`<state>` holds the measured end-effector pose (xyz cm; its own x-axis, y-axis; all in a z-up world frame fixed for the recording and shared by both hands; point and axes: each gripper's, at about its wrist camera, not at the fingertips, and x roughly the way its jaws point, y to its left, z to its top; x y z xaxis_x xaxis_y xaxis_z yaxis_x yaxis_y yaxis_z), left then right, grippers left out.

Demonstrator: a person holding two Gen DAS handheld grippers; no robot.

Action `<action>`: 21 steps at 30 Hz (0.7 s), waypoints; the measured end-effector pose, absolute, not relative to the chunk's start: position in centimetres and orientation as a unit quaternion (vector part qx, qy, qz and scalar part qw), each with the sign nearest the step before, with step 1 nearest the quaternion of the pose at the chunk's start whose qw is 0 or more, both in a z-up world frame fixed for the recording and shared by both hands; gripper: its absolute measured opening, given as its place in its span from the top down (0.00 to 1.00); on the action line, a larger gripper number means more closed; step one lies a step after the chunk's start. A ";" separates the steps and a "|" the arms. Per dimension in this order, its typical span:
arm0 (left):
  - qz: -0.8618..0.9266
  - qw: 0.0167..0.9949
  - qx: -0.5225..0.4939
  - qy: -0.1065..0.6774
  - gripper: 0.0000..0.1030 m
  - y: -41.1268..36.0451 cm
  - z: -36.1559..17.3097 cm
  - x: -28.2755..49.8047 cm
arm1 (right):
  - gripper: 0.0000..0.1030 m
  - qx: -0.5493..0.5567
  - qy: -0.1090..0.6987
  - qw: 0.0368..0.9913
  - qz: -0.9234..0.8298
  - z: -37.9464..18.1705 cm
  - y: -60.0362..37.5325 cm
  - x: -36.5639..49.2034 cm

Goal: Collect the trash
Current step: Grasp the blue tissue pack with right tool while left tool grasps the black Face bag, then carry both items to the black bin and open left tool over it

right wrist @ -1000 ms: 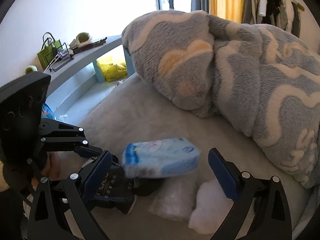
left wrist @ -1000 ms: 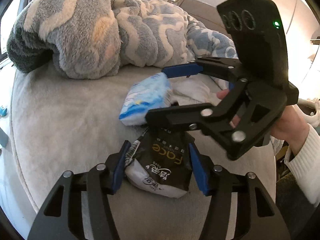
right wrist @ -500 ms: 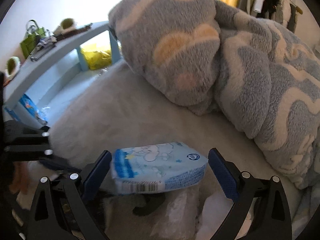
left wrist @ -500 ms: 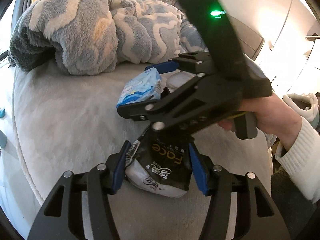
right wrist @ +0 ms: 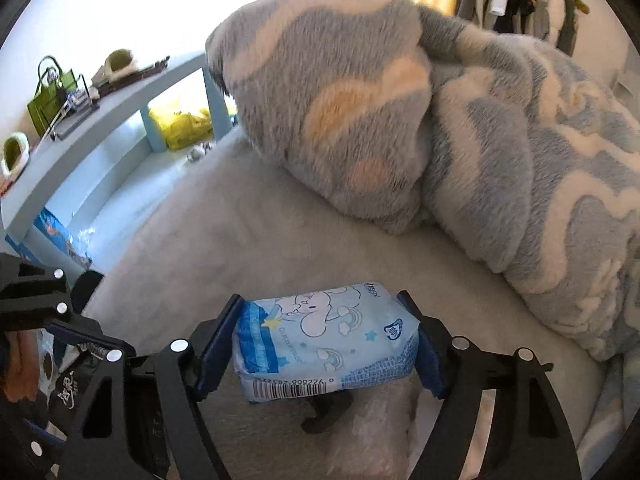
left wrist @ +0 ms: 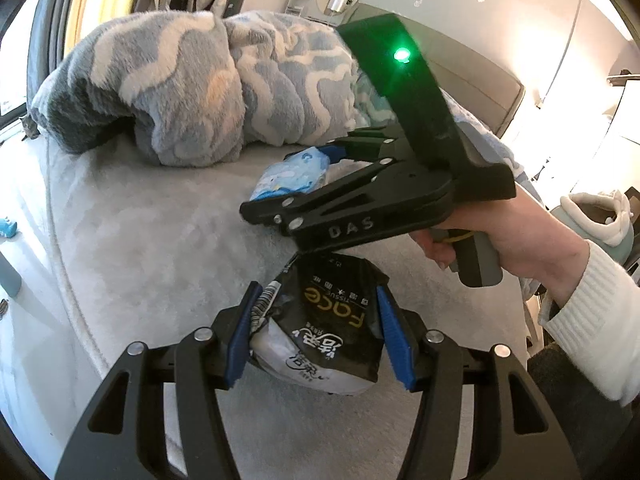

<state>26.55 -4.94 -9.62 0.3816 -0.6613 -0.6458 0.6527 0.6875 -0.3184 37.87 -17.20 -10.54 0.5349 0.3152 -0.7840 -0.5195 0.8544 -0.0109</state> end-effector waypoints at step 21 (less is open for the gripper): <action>-0.303 0.877 -0.028 0.371 0.42 2.6 -7.1 20.7 | 0.26 -0.032 0.363 0.899 0.245 -5.4 -15.3 31.1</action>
